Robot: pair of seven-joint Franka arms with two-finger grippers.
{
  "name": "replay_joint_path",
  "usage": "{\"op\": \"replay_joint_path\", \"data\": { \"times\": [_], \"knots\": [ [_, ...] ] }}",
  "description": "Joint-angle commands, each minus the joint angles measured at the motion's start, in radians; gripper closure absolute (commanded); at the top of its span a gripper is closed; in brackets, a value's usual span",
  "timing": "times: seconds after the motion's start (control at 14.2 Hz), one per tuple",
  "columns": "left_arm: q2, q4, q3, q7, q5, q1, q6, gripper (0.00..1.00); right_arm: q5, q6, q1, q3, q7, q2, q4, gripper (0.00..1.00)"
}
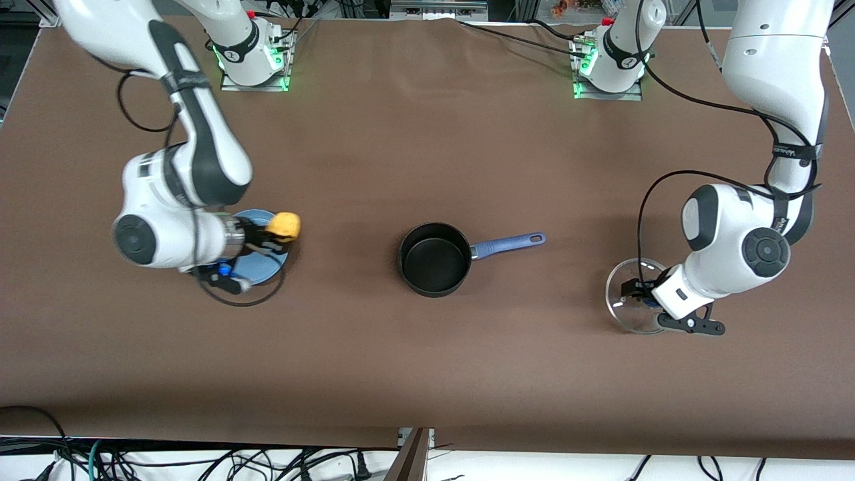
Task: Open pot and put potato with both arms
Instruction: 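Carry the yellow potato over the saucepan with the right gripper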
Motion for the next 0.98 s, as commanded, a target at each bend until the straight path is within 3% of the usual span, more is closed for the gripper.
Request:
{"op": "replay_joint_path", "data": {
  "times": [0.0,0.35,0.49,0.56,0.63,0.7,0.91],
  "knots": [
    [-0.043,-0.048,-0.004,0.071,-0.008,0.016,0.015,0.71,0.071,0.044,0.09,-0.005,0.266,0.103,0.152,0.58],
    [-0.035,-0.103,-0.001,0.123,-0.005,0.027,0.078,0.71,0.1,0.349,0.225,-0.005,0.609,0.213,0.251,0.55],
    [-0.034,-0.129,0.0,0.139,0.007,0.028,0.106,0.71,0.1,0.429,0.257,-0.005,0.667,0.243,0.286,0.49],
    [-0.034,-0.146,0.0,0.14,0.021,0.028,0.127,0.71,0.1,0.458,0.264,-0.005,0.687,0.257,0.299,0.33],
    [-0.034,-0.169,0.0,0.14,0.032,0.031,0.159,0.71,0.097,0.463,0.265,-0.005,0.691,0.26,0.299,0.11],
    [-0.034,-0.192,-0.001,0.142,0.032,0.04,0.196,0.71,0.088,0.459,0.265,-0.007,0.691,0.256,0.296,0.0],
    [-0.025,-0.217,0.0,0.156,0.044,0.047,0.235,0.69,0.082,0.424,0.264,-0.015,0.688,0.239,0.294,0.0]
  ]
}}
